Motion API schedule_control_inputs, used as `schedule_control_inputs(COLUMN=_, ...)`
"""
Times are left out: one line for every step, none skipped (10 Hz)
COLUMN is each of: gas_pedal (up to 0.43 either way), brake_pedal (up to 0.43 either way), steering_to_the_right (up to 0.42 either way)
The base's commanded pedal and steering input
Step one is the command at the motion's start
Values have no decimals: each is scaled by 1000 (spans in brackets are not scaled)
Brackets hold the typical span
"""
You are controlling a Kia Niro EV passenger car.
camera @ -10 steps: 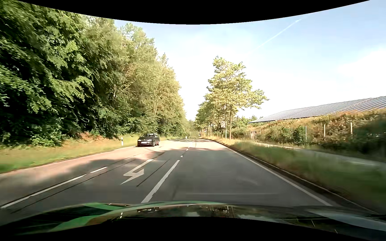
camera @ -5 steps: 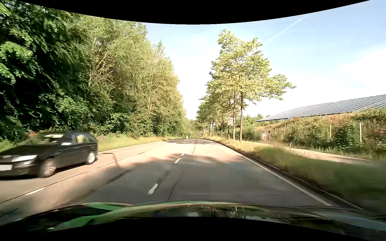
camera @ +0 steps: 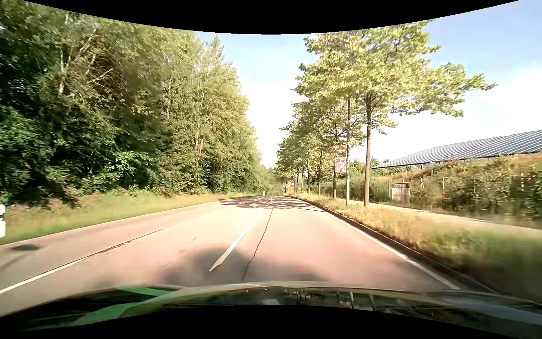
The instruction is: Follow the waypoints while adhering to traffic rules and regulations
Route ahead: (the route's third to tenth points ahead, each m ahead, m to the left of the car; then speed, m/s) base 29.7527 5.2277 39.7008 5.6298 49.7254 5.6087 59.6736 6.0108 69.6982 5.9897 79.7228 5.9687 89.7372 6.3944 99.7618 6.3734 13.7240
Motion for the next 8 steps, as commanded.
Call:
schedule_control_inputs(gas_pedal=130, brake_pedal=0, steering_to_the_right=-5)
schedule_control_inputs(gas_pedal=130, brake_pedal=0, steering_to_the_right=-5)
schedule_control_inputs(gas_pedal=130, brake_pedal=0, steering_to_the_right=-5)
schedule_control_inputs(gas_pedal=130, brake_pedal=0, steering_to_the_right=-4)
schedule_control_inputs(gas_pedal=130, brake_pedal=0, steering_to_the_right=-5)
schedule_control_inputs(gas_pedal=130, brake_pedal=0, steering_to_the_right=-4)
schedule_control_inputs(gas_pedal=130, brake_pedal=0, steering_to_the_right=-5)
schedule_control_inputs(gas_pedal=138, brake_pedal=0, steering_to_the_right=-5)
